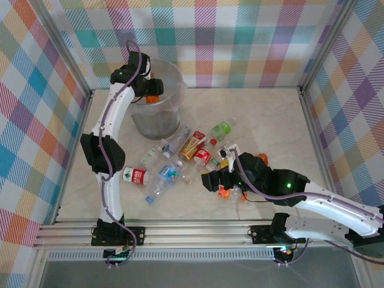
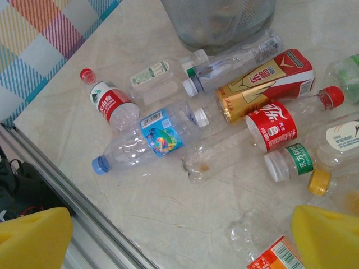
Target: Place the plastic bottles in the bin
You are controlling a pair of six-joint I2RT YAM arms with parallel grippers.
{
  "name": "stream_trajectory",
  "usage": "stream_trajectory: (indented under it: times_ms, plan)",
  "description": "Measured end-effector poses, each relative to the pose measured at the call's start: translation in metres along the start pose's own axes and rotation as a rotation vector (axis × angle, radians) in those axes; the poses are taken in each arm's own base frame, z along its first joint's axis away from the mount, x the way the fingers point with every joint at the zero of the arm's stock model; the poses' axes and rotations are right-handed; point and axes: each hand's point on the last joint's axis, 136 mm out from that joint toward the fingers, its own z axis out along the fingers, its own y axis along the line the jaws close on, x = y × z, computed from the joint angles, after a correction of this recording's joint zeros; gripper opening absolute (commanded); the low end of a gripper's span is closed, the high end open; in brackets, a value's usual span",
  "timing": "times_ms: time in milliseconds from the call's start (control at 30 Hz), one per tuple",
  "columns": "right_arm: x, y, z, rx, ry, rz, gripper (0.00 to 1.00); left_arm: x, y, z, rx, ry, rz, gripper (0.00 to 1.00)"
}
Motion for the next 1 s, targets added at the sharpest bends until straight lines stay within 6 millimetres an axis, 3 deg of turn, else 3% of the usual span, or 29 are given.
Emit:
stream_trajectory:
  times_ms: [300, 533, 733, 900, 1000]
  plan:
    - [-0.007, -0.005, -0.017, -0.011, -0.051, 0.047, 1.00, 0.001, 0.002, 0.000, -0.003, 0.004, -0.021, 0.82]
    - [0.004, -0.017, -0.022, 0.023, -0.034, 0.073, 1.00, 0.003, 0.001, -0.007, 0.007, 0.004, -0.033, 0.87]
    - [0.014, -0.025, -0.022, 0.056, 0.007, 0.077, 1.00, -0.009, -0.012, -0.053, 0.082, -0.063, -0.051, 1.00]
    - [0.023, -0.030, -0.023, 0.079, 0.042, 0.067, 1.00, -0.022, -0.030, -0.114, 0.191, -0.152, -0.054, 1.00]
    - [0.028, -0.033, -0.022, 0.090, 0.059, 0.068, 1.00, -0.020, -0.042, -0.145, 0.274, -0.183, -0.057, 1.00]
